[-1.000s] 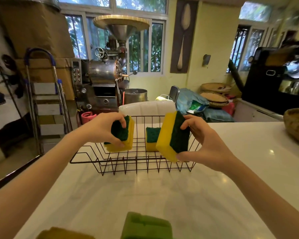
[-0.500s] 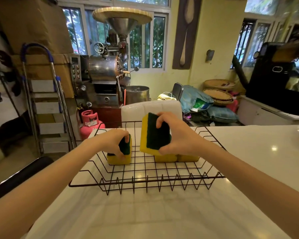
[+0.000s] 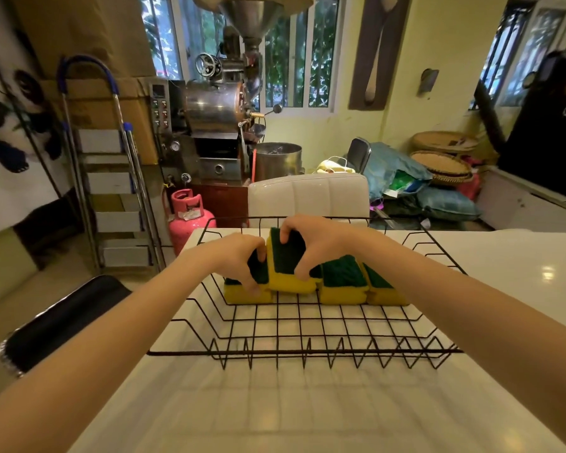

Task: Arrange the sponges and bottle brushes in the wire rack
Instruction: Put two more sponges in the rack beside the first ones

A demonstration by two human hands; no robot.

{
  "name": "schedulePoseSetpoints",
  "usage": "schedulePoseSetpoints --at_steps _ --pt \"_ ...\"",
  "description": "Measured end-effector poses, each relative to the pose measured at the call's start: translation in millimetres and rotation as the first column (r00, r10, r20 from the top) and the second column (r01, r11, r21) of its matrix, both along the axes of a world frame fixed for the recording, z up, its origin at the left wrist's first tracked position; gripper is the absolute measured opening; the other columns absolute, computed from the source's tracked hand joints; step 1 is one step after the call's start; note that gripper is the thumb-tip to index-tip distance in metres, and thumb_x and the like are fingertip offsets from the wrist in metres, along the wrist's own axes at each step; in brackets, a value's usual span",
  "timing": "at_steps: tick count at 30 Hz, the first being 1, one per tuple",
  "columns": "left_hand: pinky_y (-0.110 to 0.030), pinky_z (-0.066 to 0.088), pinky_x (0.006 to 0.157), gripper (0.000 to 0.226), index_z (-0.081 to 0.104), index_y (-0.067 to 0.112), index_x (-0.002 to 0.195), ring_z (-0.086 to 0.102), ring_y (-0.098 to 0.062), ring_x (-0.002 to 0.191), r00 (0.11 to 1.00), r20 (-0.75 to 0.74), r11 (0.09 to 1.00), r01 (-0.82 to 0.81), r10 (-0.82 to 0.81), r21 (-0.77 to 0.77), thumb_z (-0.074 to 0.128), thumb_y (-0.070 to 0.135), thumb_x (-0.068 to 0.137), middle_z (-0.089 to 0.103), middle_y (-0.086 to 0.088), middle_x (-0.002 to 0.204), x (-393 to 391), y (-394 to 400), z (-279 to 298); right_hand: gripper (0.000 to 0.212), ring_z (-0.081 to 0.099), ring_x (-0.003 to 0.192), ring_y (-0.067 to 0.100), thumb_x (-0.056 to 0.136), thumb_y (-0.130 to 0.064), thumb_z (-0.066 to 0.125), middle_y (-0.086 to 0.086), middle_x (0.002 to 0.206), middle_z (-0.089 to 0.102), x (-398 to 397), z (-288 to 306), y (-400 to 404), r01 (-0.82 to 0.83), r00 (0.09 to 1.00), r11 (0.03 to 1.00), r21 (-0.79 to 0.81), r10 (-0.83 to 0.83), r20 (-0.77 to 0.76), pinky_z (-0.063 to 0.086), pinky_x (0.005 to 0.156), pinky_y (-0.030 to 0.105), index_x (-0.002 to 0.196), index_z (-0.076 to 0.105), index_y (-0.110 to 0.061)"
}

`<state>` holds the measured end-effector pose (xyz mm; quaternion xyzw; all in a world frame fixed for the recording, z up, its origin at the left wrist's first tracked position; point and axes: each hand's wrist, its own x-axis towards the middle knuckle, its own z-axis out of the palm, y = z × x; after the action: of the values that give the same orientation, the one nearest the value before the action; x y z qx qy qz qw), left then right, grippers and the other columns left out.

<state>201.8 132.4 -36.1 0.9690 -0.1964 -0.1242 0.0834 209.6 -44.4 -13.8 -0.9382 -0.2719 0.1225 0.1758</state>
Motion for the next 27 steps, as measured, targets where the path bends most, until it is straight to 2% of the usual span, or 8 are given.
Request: schedulePoseSetpoints --at_steps 4,9,16,22,27 --pt "-0.028 0.038 0.075 0.047 0.045 0.023 0.097 0.045 -0.017 0.093 1.0 -0.015 1.0 0.002 -0.002 0.003 0.078 0.03 0.064 0.046 0.002 0.103 2.0 0.6 -1.4 0.061 0.047 0.096 0.021 0.058 -0.018 0.079 0.002 0.111 0.044 1.9 -3.2 -1.9 0.005 1.0 0.999 -0.038 -0.006 -0.022 0.048 0.069 0.026 0.108 0.044 -0.021" --pt "-0.028 0.038 0.074 0.047 0.045 0.022 0.097 0.045 -0.018 0.093 1.0 -0.009 1.0 -0.018 0.018 -0.014 0.078 0.03 0.064 0.046 0.001 0.104 -0.3 0.0 -1.0 0.06 0.046 0.093 0.019 0.061 -0.019 0.077 0.001 0.106 0.044 0.6 -10.6 -2.3 0.011 1.0 0.997 -0.078 -0.012 -0.013 0.042 0.061 0.021 0.111 0.044 -0.019" --pt "-0.029 0.04 0.076 0.046 0.046 0.02 0.098 0.046 -0.019 0.093 1.0 0.02 0.999 -0.008 0.009 -0.041 0.077 0.029 0.065 0.047 0.001 0.103 -2.6 1.2 -4.0 0.065 0.048 0.097 0.021 0.061 -0.017 0.077 0.003 0.11 0.045 0.2 -20.2 2.3 -0.008 1.0 0.997 -0.08 0.007 -0.002 0.051 0.076 0.031 0.116 0.044 -0.018" --pt "-0.028 0.04 0.075 0.045 0.045 0.024 0.095 0.047 -0.018 0.092 1.0 0.005 0.999 0.003 -0.003 -0.053 0.077 0.031 0.065 0.047 0.001 0.103 0.7 1.5 -6.1 0.064 0.047 0.098 0.02 0.065 -0.016 0.075 0.001 0.113 0.043 -1.1 -21.8 -0.6 0.035 0.993 0.999 -0.008 -0.036 -0.116 0.047 0.073 0.025 0.121 0.044 -0.02" --pt "-0.029 0.041 0.076 0.045 0.044 0.024 0.097 0.047 -0.019 0.093 1.0 0.008 1.0 0.004 -0.004 -0.013 0.076 0.032 0.066 0.052 -0.004 0.11 -2.0 -1.3 -7.2 0.064 0.044 0.098 0.019 0.068 -0.016 0.075 0.005 0.119 0.044 -4.1 -21.5 1.2 0.031 0.993 0.999 -0.041 -0.035 -0.116 0.041 0.078 0.028 0.124 0.042 -0.02"
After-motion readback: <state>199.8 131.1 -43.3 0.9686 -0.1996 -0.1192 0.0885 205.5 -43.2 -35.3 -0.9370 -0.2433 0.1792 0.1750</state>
